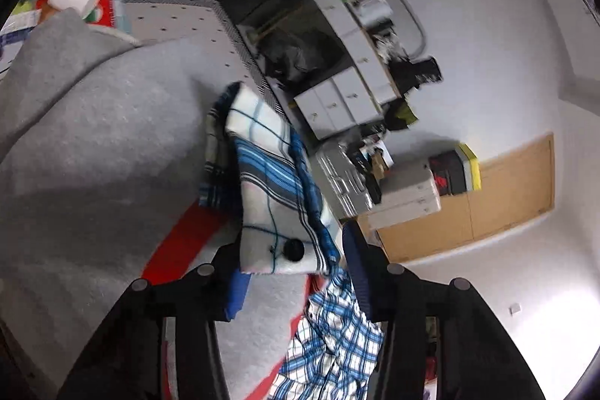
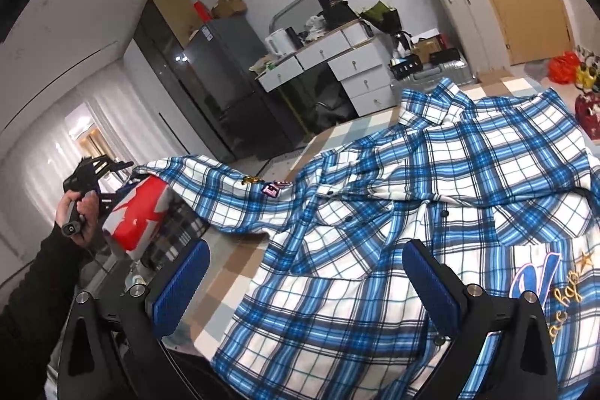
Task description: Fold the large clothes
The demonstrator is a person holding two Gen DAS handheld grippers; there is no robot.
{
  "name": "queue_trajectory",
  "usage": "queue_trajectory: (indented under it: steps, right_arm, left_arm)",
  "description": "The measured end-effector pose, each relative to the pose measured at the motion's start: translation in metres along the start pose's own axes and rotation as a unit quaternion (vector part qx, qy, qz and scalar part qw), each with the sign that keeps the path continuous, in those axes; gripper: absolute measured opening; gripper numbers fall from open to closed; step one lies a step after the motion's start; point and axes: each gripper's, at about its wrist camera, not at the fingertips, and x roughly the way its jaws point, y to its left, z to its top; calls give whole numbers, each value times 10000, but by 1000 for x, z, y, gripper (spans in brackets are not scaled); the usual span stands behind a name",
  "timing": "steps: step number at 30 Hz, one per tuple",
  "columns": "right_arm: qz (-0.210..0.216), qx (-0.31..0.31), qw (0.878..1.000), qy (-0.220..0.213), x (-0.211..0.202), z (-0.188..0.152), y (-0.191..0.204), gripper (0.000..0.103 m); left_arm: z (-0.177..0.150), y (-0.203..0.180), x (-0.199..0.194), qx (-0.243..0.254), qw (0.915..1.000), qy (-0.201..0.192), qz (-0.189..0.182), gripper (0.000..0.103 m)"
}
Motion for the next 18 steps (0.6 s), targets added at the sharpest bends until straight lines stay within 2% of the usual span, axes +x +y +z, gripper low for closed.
queue_trajectory:
  steps: [2,4,5,6,8,13,15,18]
  right_arm:
    - [-18,-79,10000,-17,-1,0,3,103]
    - [-41,-159,9999,-24,-1,-1,5,103]
    - [-52,-213,9998,-36,-1,-1,7,103]
    - [-64,-267,9996,-51,-2,-2,8,103]
    - [-100,-368,9992,-91,-3,-2,11,103]
    - [-112,-527,9985,-135,-5,-2,15,103]
    - [-123,-571,9982,-154,-6,-2,16,103]
    - [-135,-645,9976,-195,-8,-1,17,103]
  left_arm:
    - [3,3,3,-149,9999,3,12,41]
    - [3,0,4,-26,9999,-81,142,41]
    - [3,-1,3,54,9997,-115,197,37]
    - [2,-3,3,121,9995,-165,257,22]
    - [1,-9,5,283,9990,-107,332,0]
    - [2,-29,-8,675,9947,-640,430,0]
    - [2,-39,-8,863,9920,-748,536,0]
    - [0,-57,-1,1061,9903,-701,560,0]
